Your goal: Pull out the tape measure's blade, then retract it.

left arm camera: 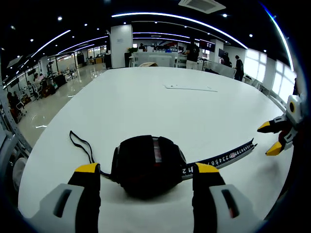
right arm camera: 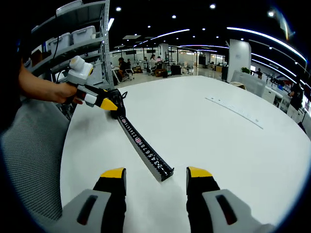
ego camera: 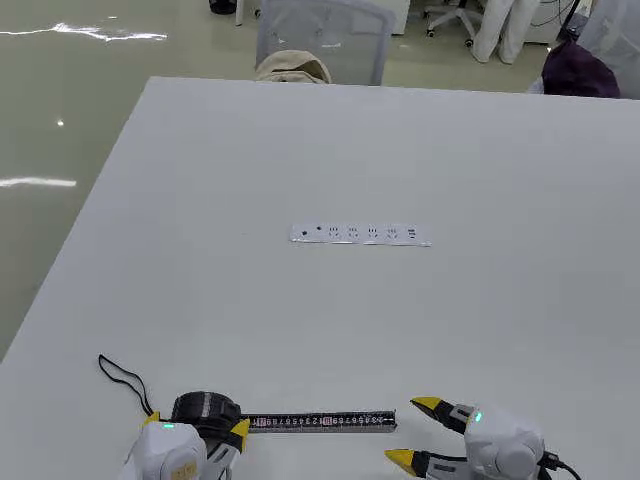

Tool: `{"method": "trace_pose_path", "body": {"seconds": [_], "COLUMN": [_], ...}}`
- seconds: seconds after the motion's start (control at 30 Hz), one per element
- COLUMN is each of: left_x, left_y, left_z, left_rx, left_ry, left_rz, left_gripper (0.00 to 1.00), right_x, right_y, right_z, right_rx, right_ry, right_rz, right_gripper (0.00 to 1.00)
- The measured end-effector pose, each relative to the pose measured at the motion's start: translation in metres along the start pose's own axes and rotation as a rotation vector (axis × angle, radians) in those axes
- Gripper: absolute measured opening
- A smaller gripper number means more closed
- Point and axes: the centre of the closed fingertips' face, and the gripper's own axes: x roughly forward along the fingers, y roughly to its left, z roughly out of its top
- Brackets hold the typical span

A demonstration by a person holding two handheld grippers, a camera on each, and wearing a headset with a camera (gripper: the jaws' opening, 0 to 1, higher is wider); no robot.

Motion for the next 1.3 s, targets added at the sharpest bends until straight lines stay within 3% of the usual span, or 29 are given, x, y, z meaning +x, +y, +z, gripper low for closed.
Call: {"method": "trace_pose_path", "body": {"seconds": [0.3, 0.57, 0.93, 1.3], "left_x": [0.003, 0.006, 0.009, 0.012], "left_y": [-0.001, 0.000, 0.000, -0.001], "left_z": [0.000, 0.002, 0.003, 0.004], "left_rx": [-0.015, -0.021, -0.026, -0.035], "left_ry": [-0.008, -0.014, -0.018, -0.024], "left_rz": [0.006, 0.006, 0.013, 0.024], "left_gripper": [0.74, 0.73, 0.72, 0.71], "right_x": [0.008, 0.014, 0.030, 0.034], "right_y": [-0.002, -0.007, -0.010, -0.011], "right_z": [-0.002, -0.011, -0.018, -0.022], "right_rx": [-0.093, -0.193, -0.257, -0.264], "right_ry": [0.029, 0.096, 0.141, 0.140], "right_rz": [0.108, 0.217, 0.300, 0.346], "right_gripper": [0.43, 0.35, 0.28, 0.20]}}
